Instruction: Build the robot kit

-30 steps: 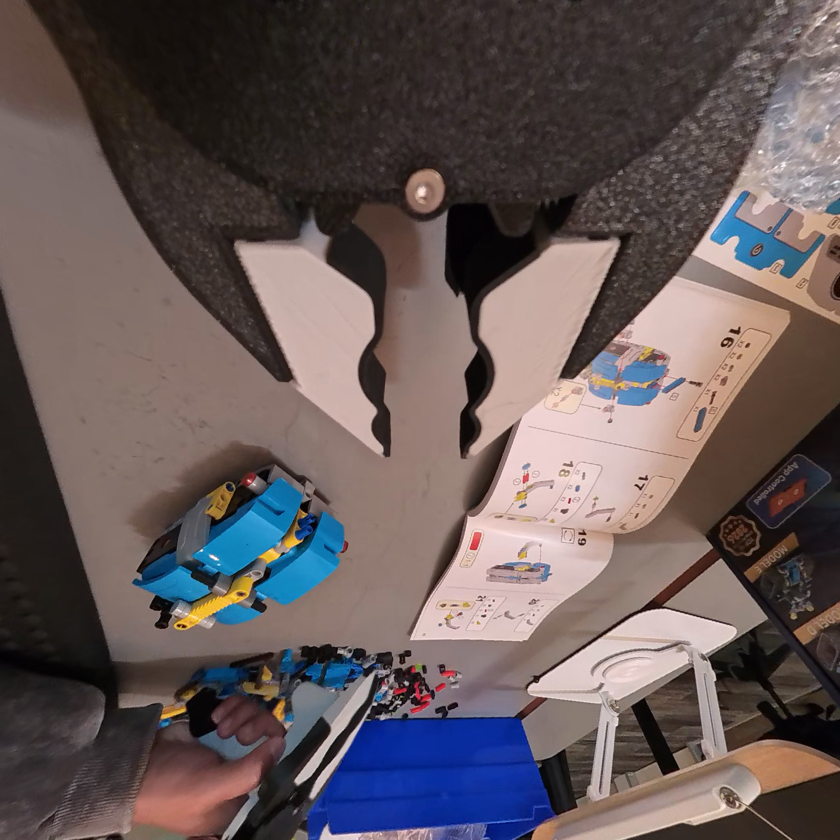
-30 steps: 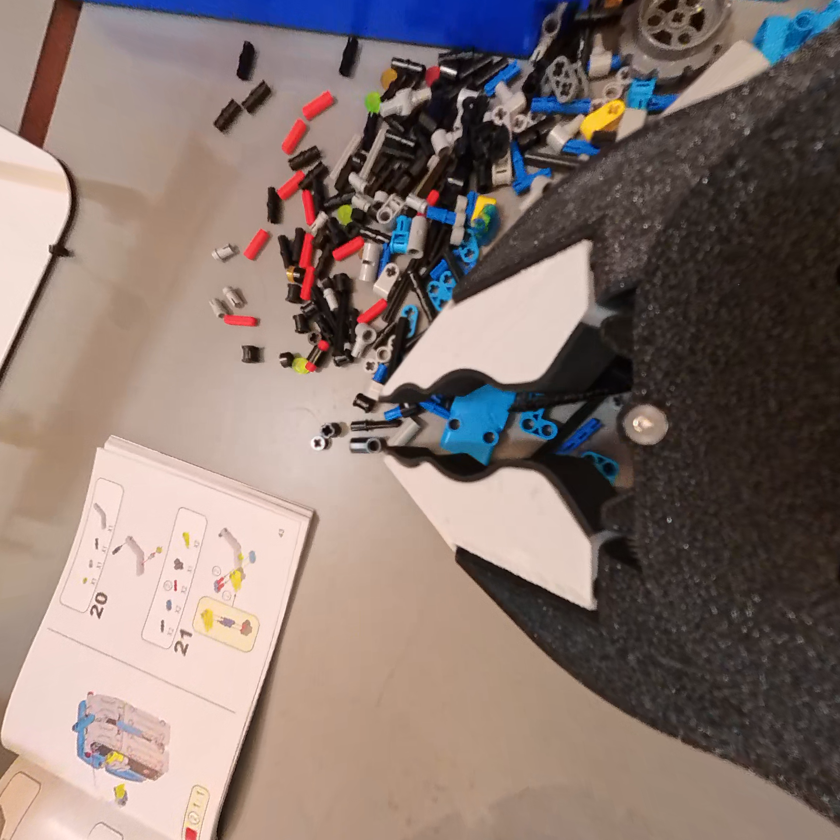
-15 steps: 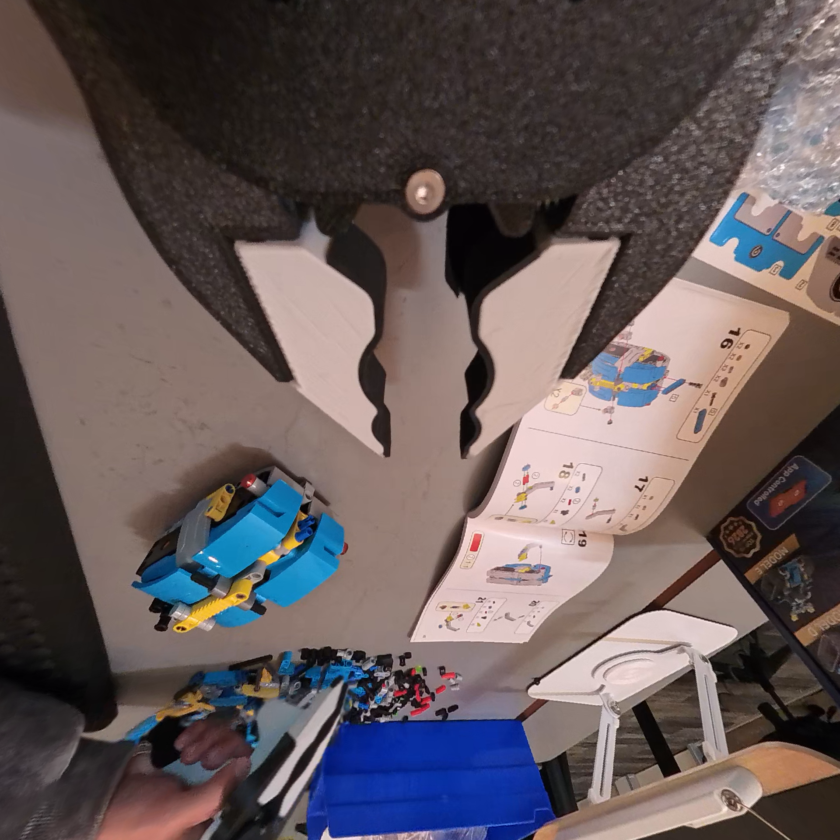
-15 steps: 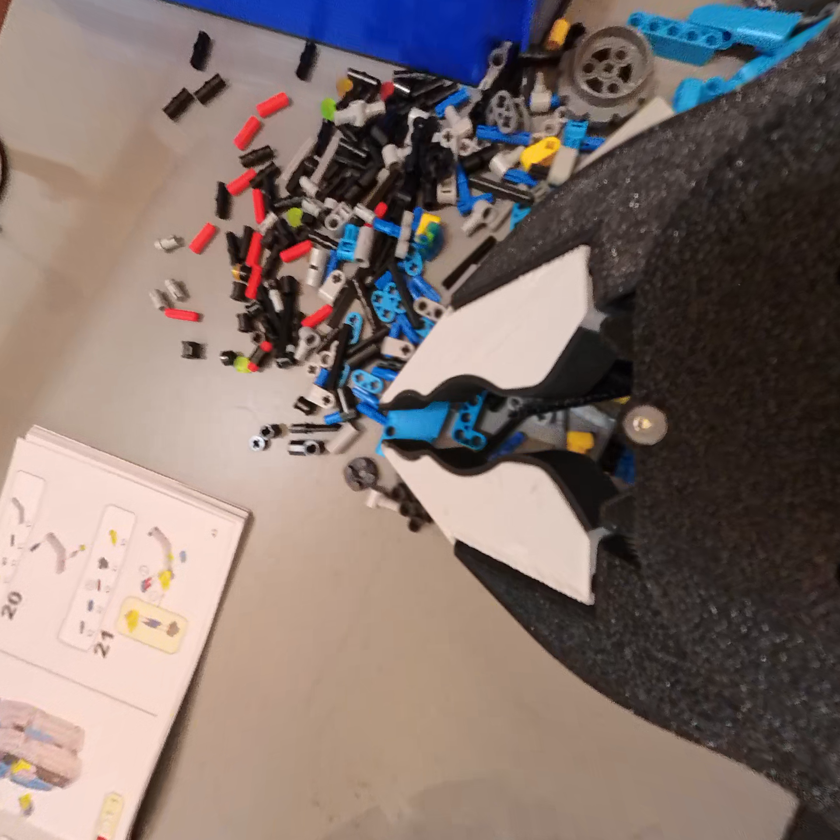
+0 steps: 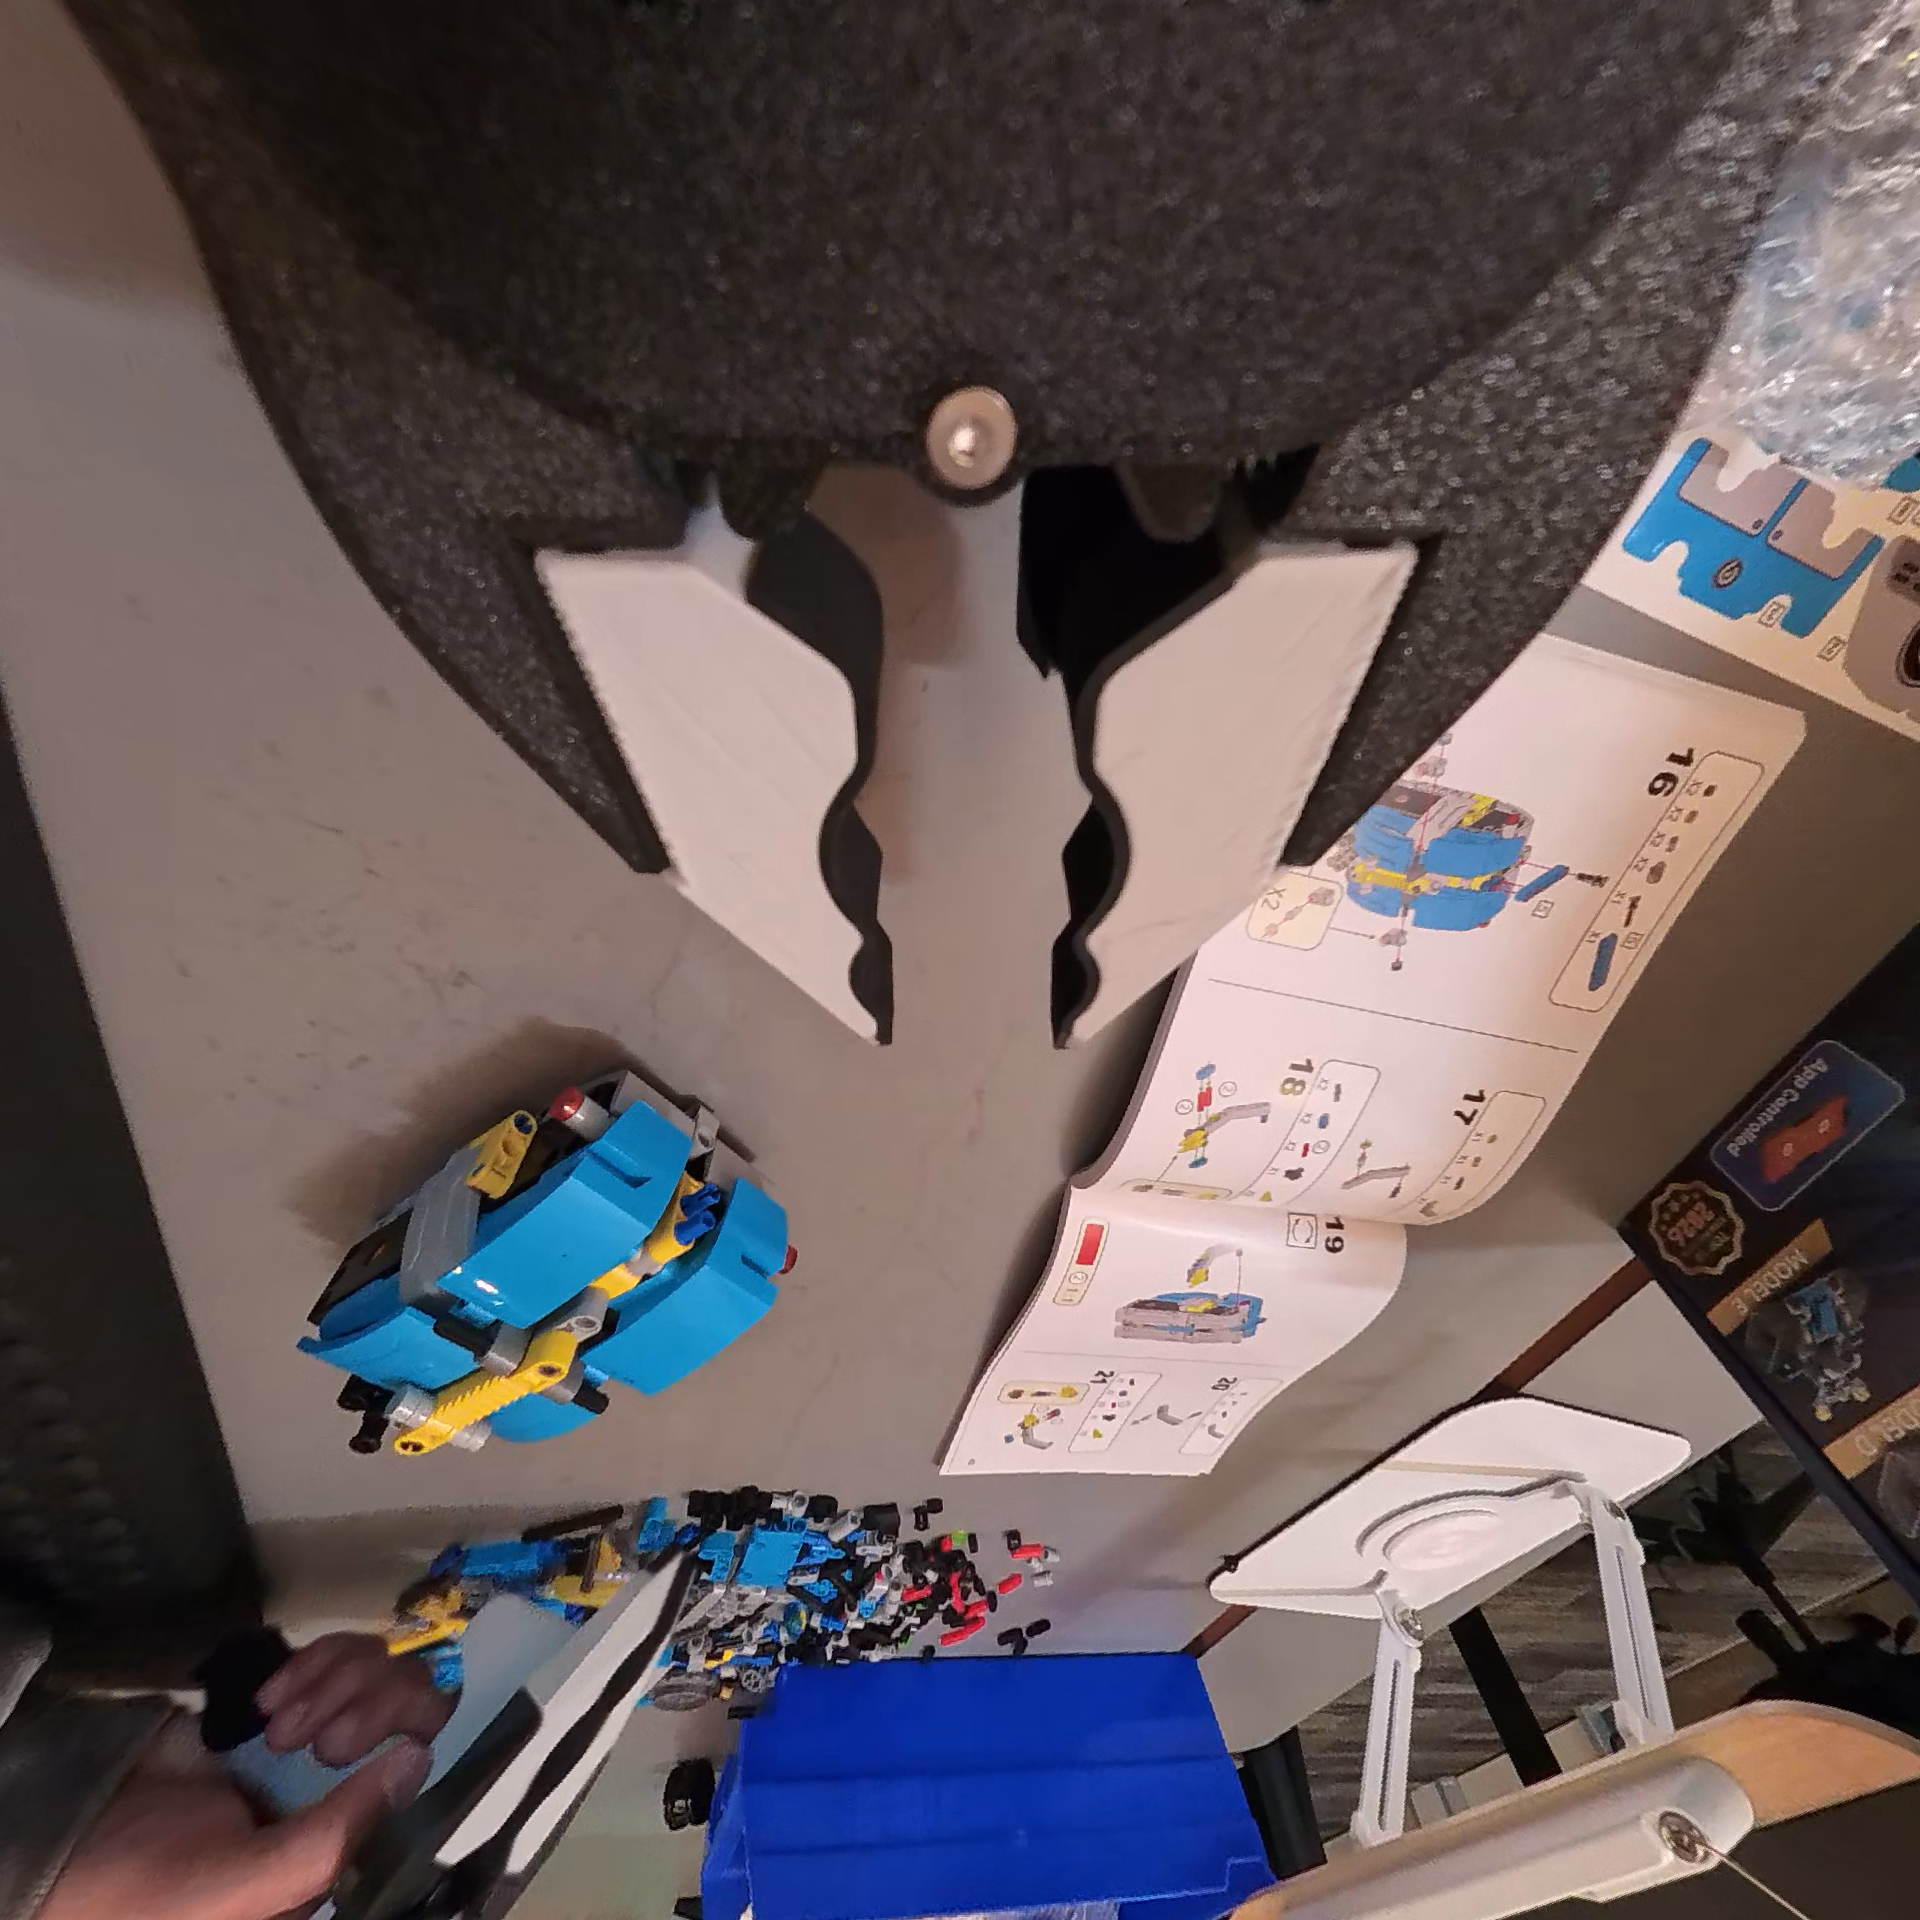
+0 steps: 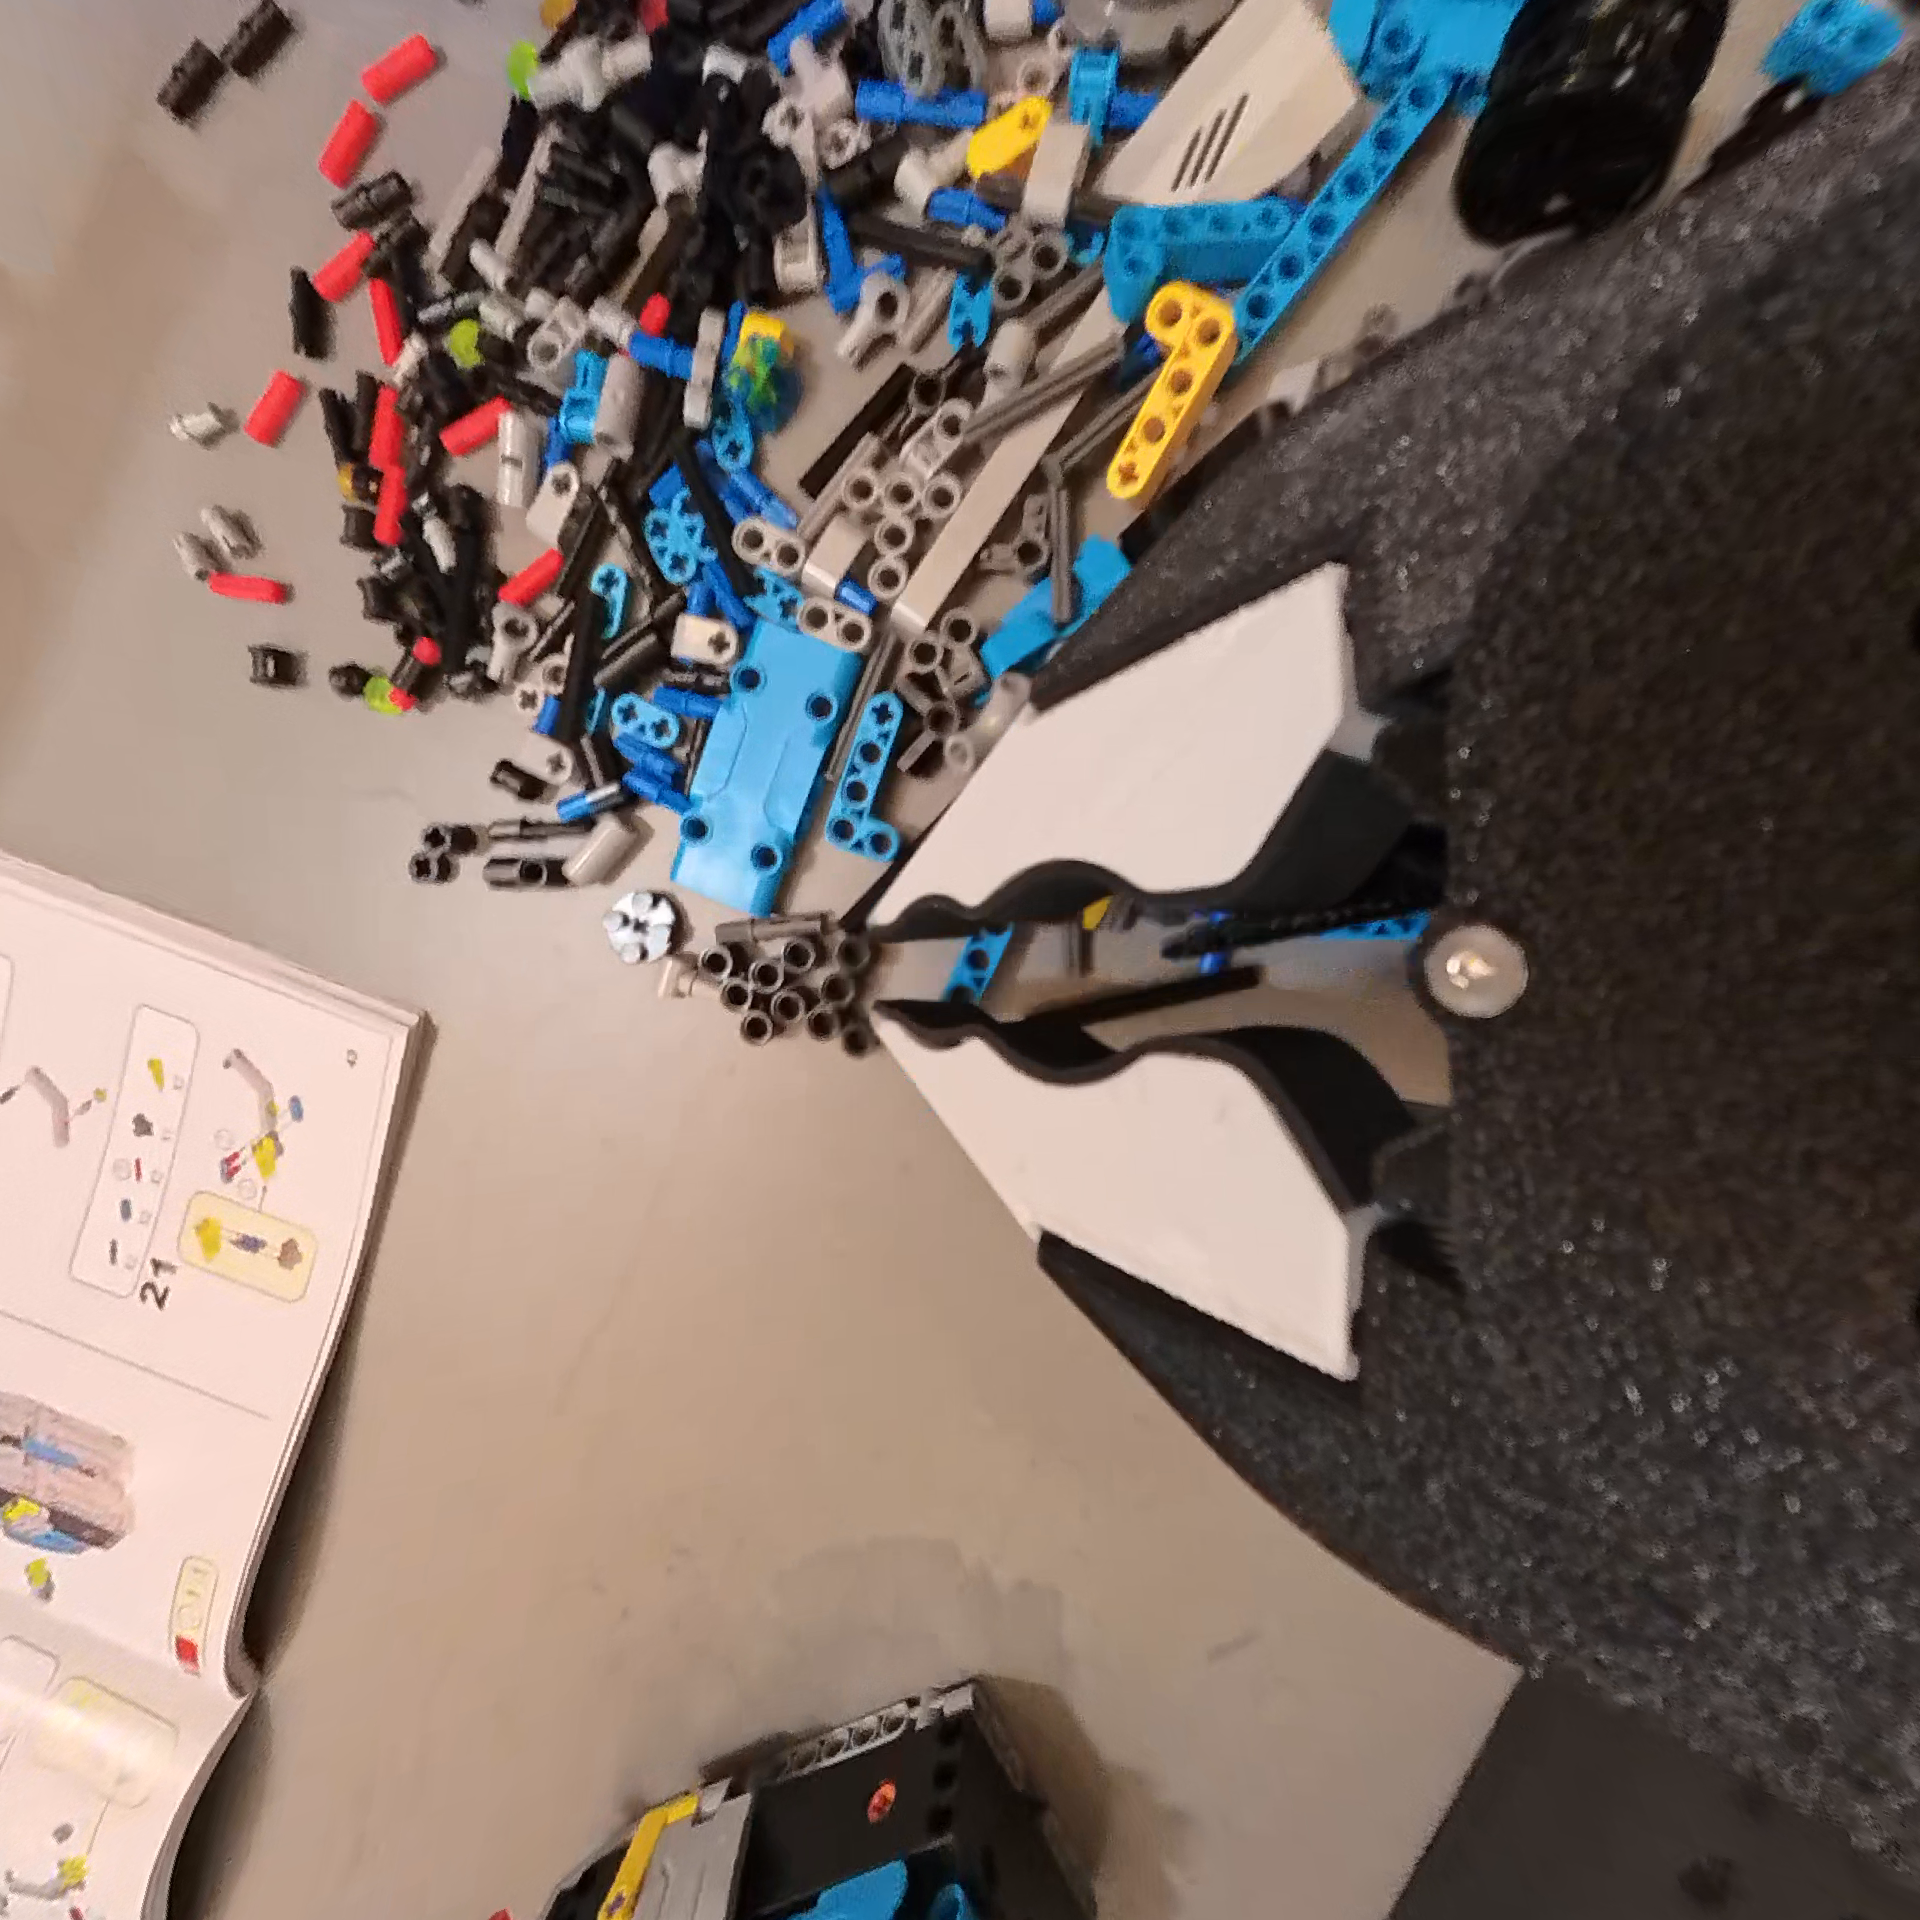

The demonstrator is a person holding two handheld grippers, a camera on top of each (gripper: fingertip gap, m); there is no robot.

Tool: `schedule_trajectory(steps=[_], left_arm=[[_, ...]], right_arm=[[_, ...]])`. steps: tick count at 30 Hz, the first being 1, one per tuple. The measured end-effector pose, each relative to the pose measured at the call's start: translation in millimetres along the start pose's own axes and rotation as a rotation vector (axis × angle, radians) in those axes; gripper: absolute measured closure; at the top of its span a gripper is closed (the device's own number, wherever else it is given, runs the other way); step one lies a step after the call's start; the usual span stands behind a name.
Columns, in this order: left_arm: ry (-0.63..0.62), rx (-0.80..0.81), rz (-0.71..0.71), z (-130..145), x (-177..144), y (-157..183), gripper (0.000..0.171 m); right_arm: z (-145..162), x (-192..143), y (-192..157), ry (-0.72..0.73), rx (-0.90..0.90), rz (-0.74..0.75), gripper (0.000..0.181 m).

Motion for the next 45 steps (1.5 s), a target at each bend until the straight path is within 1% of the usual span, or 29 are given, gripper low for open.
schedule_trajectory(steps=[2,7,9,12,14,19,22,26,28,33,36,41,45], left_arm=[[0.001,0.002,0.0,0,0,0,0.142],[-0.003,0.003,0.0,0,0,0,0.142],[-0.002,0.004,0.0,0,0,0,0.142],[-0.002,0.006,-0.002,0,0,1,0.142],[-0.006,0.005,0.0,0,1,1,0.142],[-0.003,0.006,-0.001,0,0,0,0.142],[-0.005,0.009,-0.001,0,1,1,0.142],[-0.01,0.011,0.0,1,1,1,0.142],[-0.009,0.012,-0.002,1,1,1,0.142],[-0.004,0.014,-0.003,0,1,1,0.142],[-0.004,0.02,-0.003,0,1,2,0.142],[-0.006,0.029,-0.005,1,1,2,0.142],[-0.005,0.026,-0.005,1,1,2,0.142]], right_arm=[[-5,8,-5,0.007,-0.007,-0.029,0.171],[-20,16,0,0.026,-0.029,0.005,0.172],[-25,14,9,0.041,-0.019,0.04,0.172],[-29,12,20,-0.004,-0.046,0.142,0.172],[-31,9,23,-0.009,-0.045,0.165,0.172],[-26,-8,44,-0.011,-0.015,0.277,0.172],[-26,-14,57,0.034,0.037,0.313,0.172],[-37,-6,73,0.121,0.132,0.309,0.174],[-40,3,78,0.142,0.174,0.285,0.174],[-42,17,79,0.12,0.172,0.278,0.173],[-41,18,81,0.11,0.179,0.297,0.173],[-39,22,82,0.111,0.195,0.278,0.173],[-40,23,81,0.102,0.179,0.279,0.177]])
Point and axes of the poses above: each gripper's, where its closed fingertips meet, x out along the fingers, z out of its underside, y = z × x across the jaws, the point moved 7 cm from there along -x, back along the fingers, and after that the axes turned 15 degrees about -z, right-handed, at the moved point
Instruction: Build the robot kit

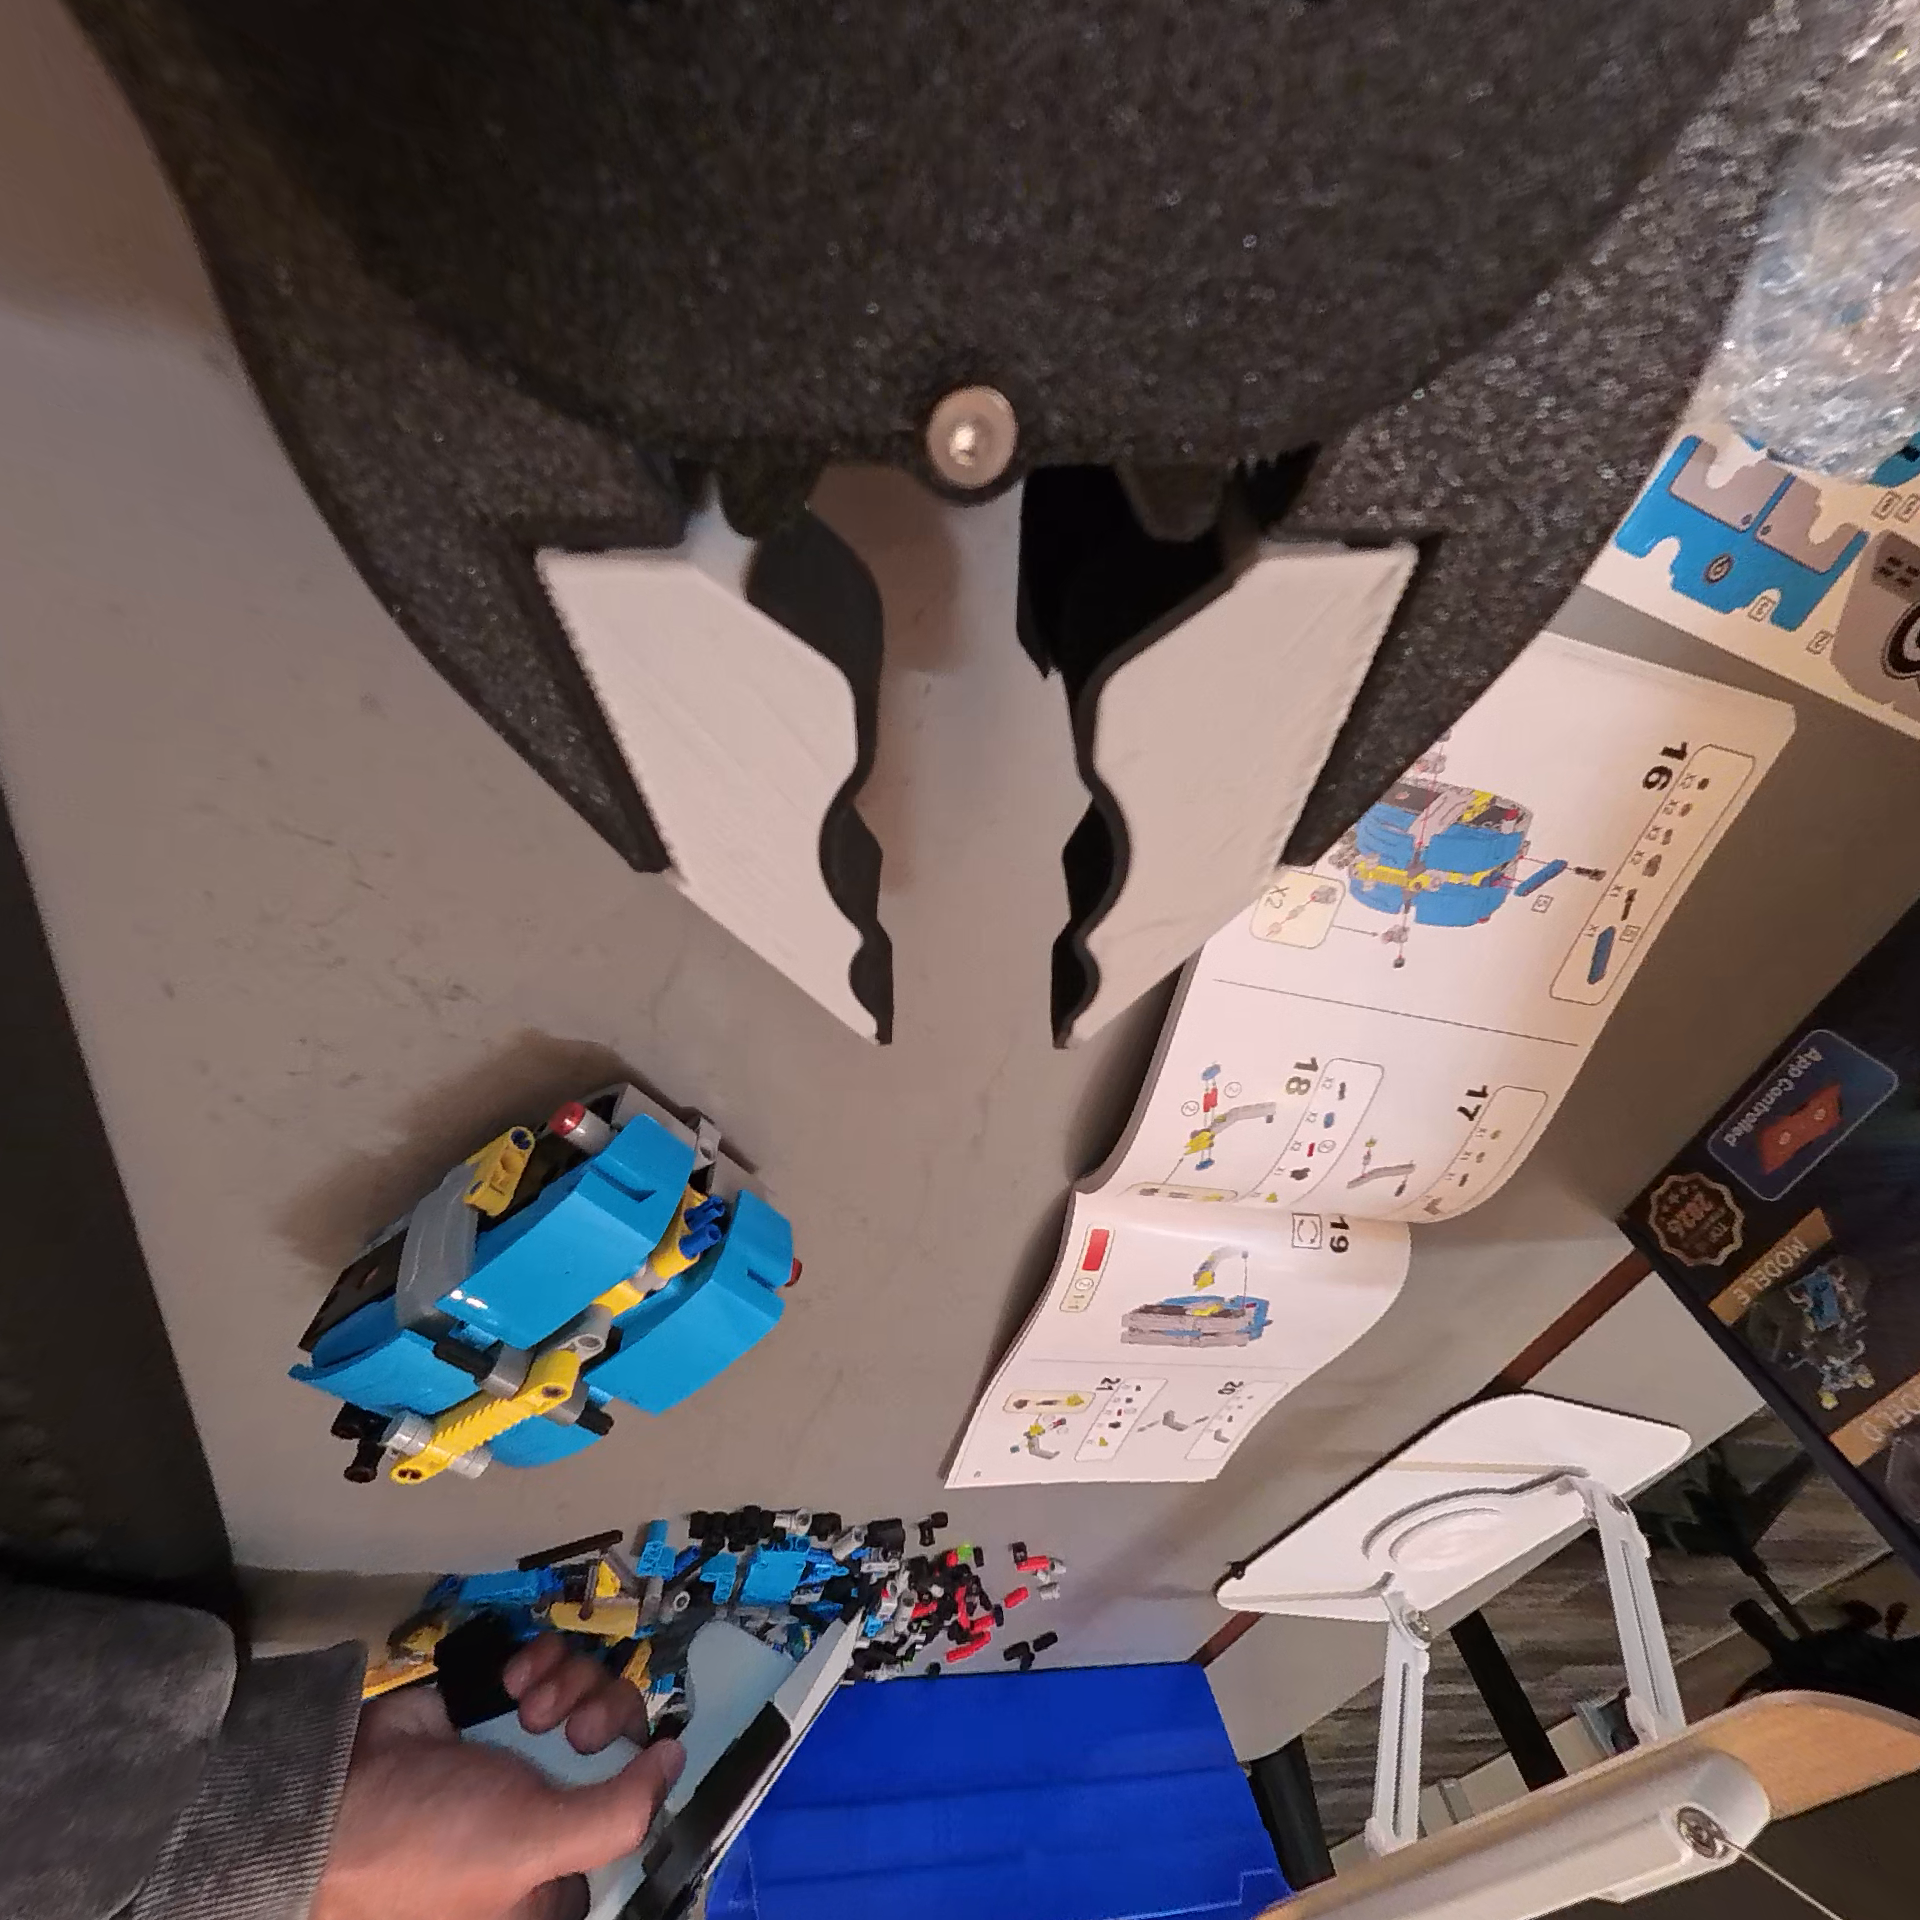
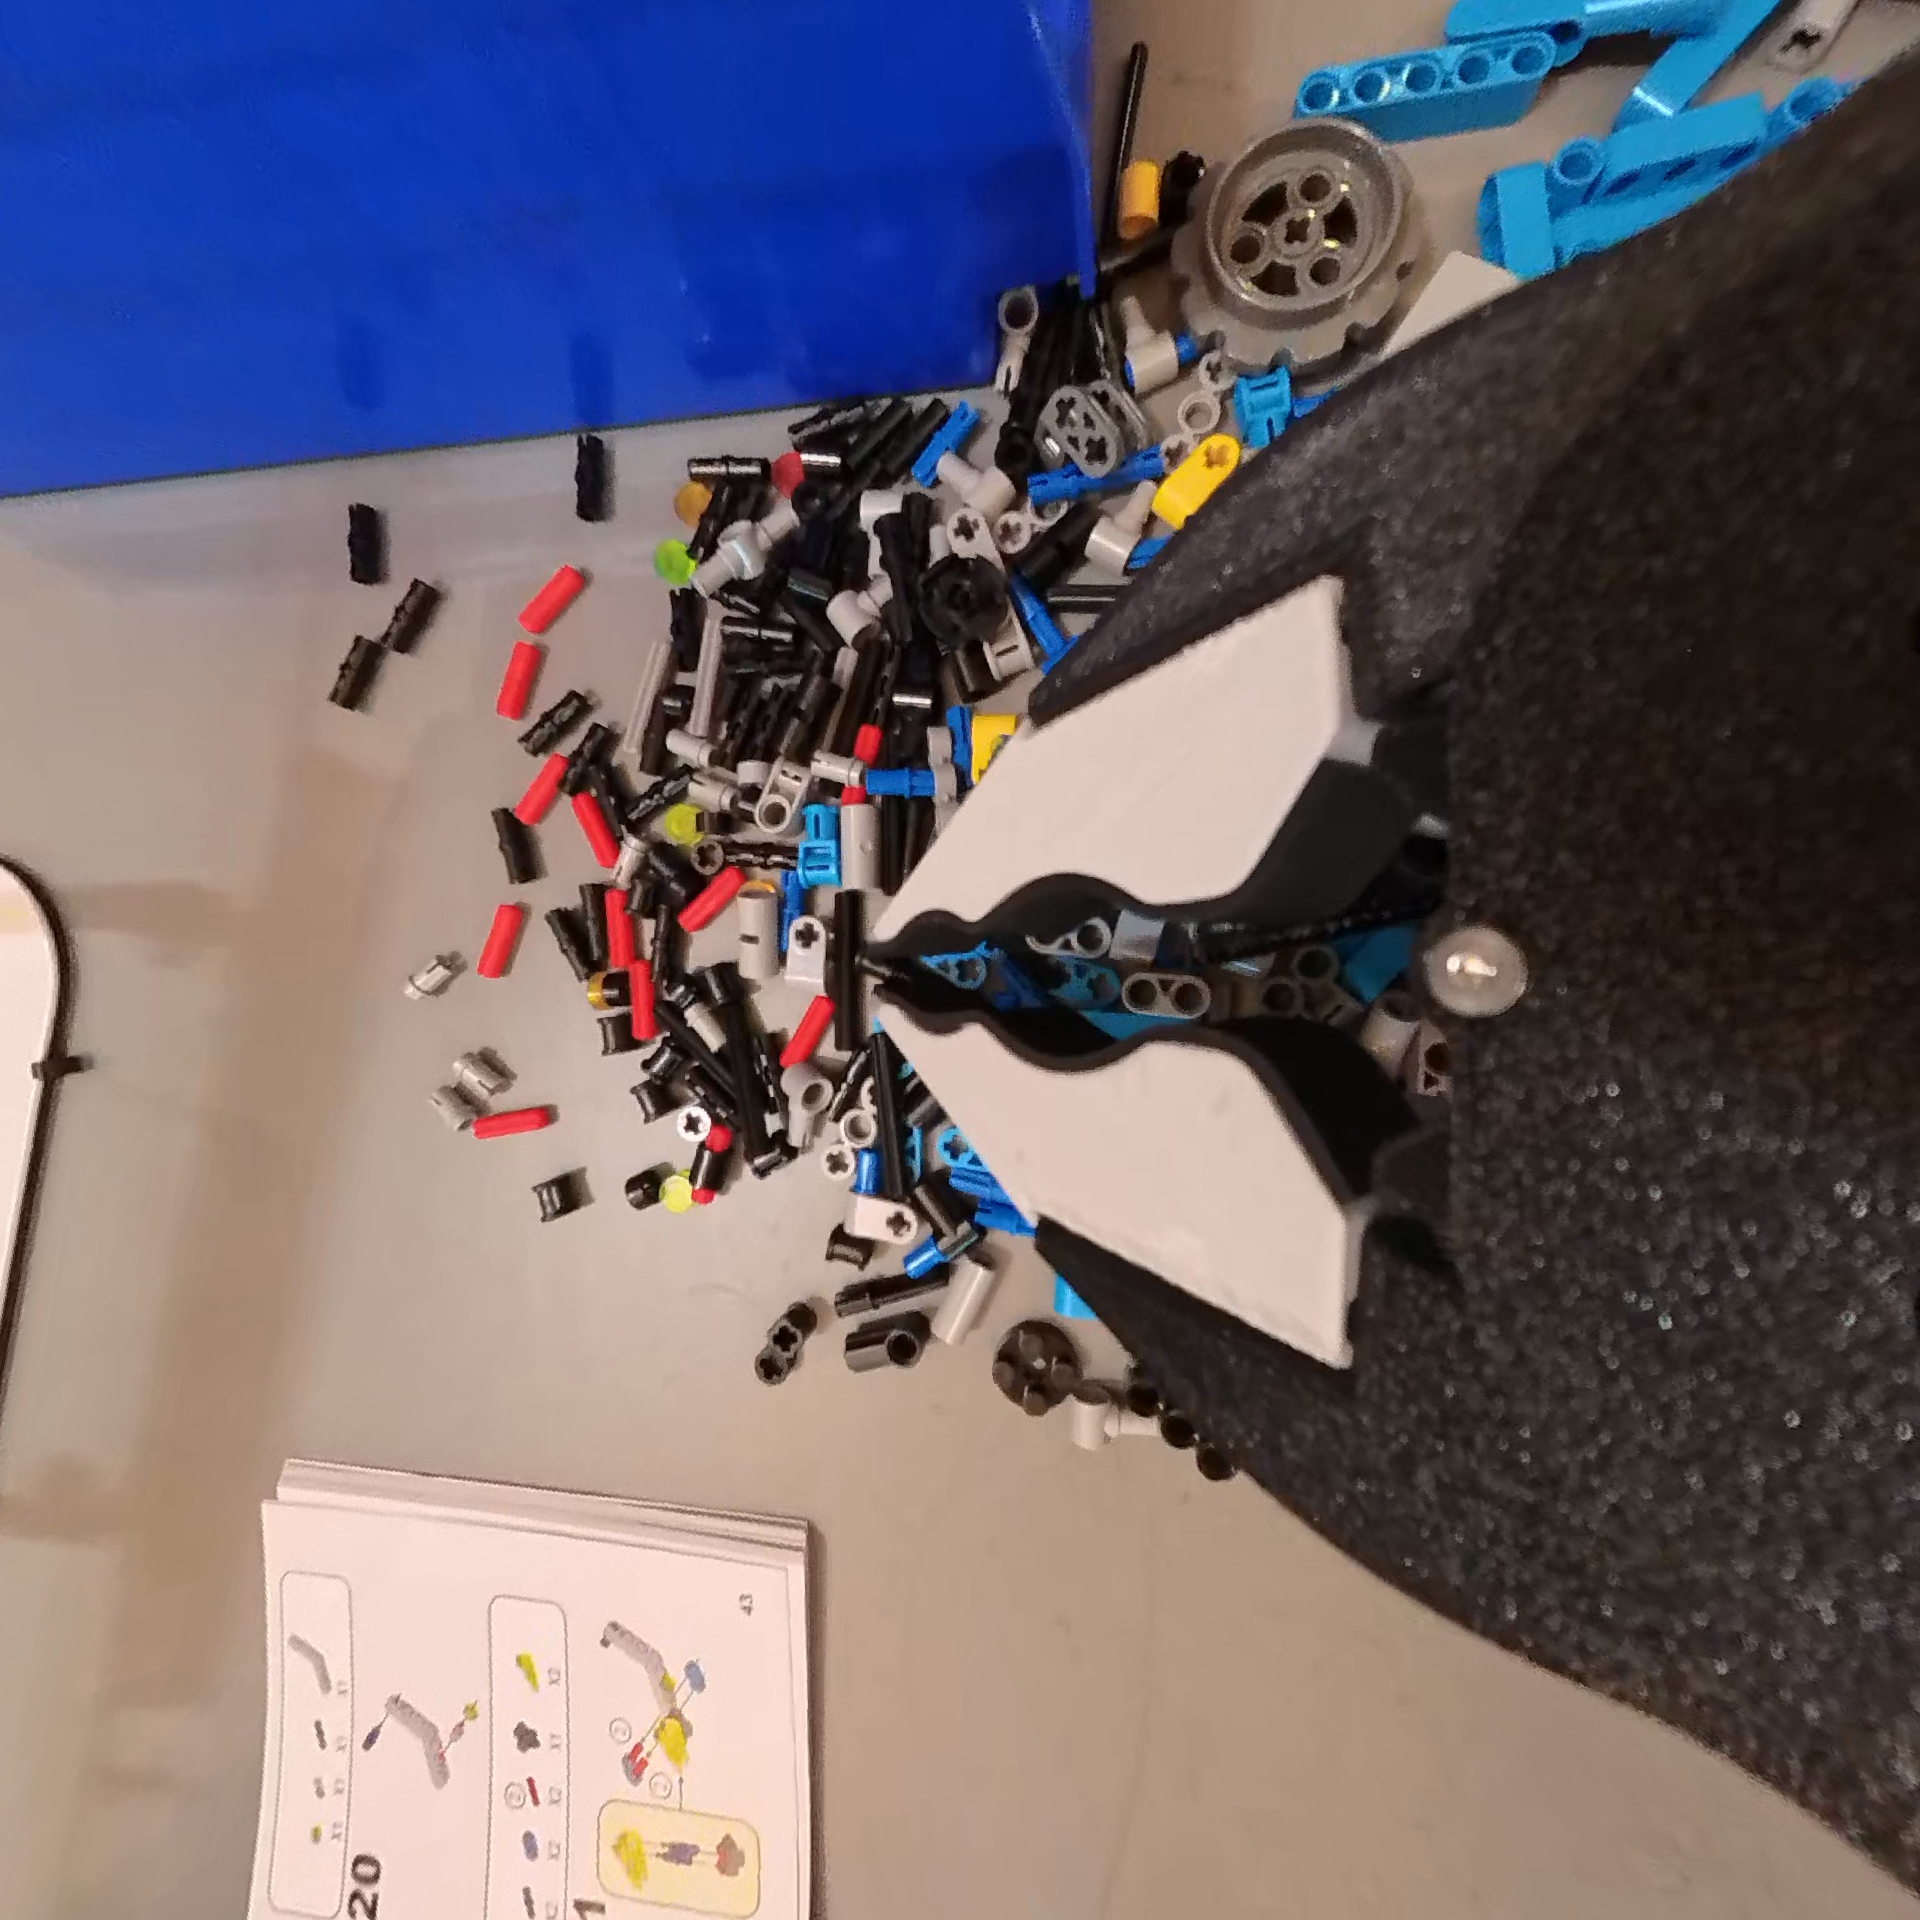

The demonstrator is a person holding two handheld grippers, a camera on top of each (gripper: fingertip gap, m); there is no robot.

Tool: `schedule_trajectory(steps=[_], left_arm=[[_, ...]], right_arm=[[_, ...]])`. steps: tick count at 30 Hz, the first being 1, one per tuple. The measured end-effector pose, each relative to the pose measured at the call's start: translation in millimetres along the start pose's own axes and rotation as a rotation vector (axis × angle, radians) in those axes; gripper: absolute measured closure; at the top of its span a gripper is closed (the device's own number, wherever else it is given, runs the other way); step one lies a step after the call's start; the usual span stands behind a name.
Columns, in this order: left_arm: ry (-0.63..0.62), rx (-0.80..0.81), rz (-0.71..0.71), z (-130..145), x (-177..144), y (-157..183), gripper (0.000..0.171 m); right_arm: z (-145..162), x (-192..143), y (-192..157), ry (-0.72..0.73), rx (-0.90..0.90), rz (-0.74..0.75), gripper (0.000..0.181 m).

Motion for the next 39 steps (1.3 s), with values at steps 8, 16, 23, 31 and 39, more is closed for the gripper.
schedule_trajectory(steps=[8,16,23,31,39], left_arm=[[0.0,0.004,-0.001,0,0,0,0.142],[0.02,-0.051,-0.001,-2,-2,-6,0.142],[0.116,-0.121,-0.207,-4,-16,-43,0.149],[0.115,-0.145,-0.346,1,-26,-65,0.151],[0.061,-0.131,-0.32,7,-20,-60,0.151]], right_arm=[[-9,-18,-9,0.087,-0.011,-0.06,0.178],[-38,-46,-107,0.193,-0.258,-0.39,0.177],[-44,-43,-234,0.107,-0.566,-0.636,0.178],[-29,16,-294,-0.192,-0.817,-0.752,0.181],[-30,56,-300,-0.281,-0.806,-0.807,0.181]])
Point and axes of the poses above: each gripper's, where its closed fingertips meet, x out along the fingers, z out of its underside, y = z × x across the jaws, the point moved 7 cm from there along -x, back along the fingers, and after that the axes turned 15 degrees about -z, right-handed, at the moved point
